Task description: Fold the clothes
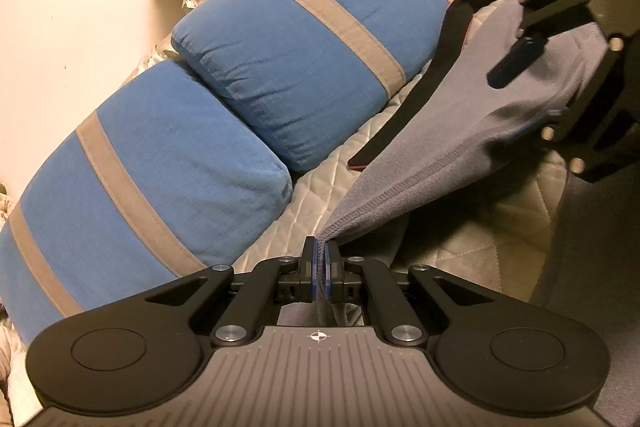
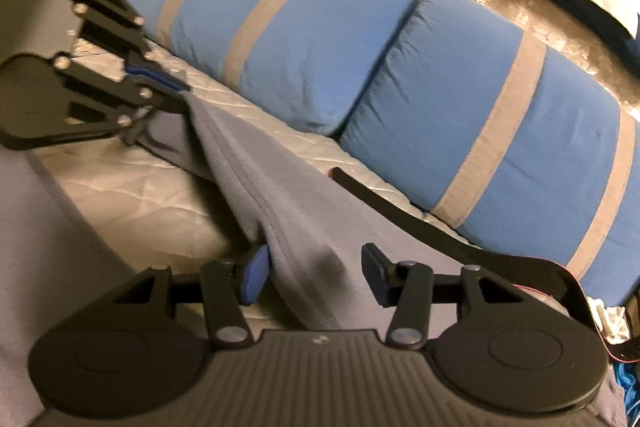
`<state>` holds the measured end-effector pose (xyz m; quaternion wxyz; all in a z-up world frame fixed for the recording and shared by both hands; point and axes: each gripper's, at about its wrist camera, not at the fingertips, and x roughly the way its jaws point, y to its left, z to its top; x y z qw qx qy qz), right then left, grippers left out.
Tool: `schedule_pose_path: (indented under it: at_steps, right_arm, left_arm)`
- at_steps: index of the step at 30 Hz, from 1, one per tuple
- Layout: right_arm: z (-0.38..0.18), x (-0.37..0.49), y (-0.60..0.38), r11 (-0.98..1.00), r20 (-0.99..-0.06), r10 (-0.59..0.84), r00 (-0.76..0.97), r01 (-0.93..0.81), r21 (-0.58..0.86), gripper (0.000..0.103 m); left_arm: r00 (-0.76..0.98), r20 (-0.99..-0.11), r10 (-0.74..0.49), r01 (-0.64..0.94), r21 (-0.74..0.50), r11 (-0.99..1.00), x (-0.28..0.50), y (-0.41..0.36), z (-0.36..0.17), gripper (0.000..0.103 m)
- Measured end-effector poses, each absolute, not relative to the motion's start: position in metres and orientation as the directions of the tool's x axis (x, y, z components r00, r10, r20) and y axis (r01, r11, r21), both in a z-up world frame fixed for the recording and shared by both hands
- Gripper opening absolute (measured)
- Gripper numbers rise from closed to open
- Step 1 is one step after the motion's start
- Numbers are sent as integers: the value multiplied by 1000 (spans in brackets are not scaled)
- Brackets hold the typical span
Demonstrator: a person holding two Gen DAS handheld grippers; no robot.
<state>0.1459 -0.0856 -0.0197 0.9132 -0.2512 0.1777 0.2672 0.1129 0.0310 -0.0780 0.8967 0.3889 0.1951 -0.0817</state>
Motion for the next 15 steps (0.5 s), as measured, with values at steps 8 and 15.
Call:
schedule_pose_path:
  at_steps: [8,15]
  right_arm:
    - [-22,158,-77,722,-462,378,802,-568,-395,49]
    - [-22,149,-73,686,-448,378,810,-570,-452,36]
  left_arm:
    - [910,-414,-2,302,662,686,113,31,-77,4]
    - [908,-419,4,304,665,682,114,30,-78,4]
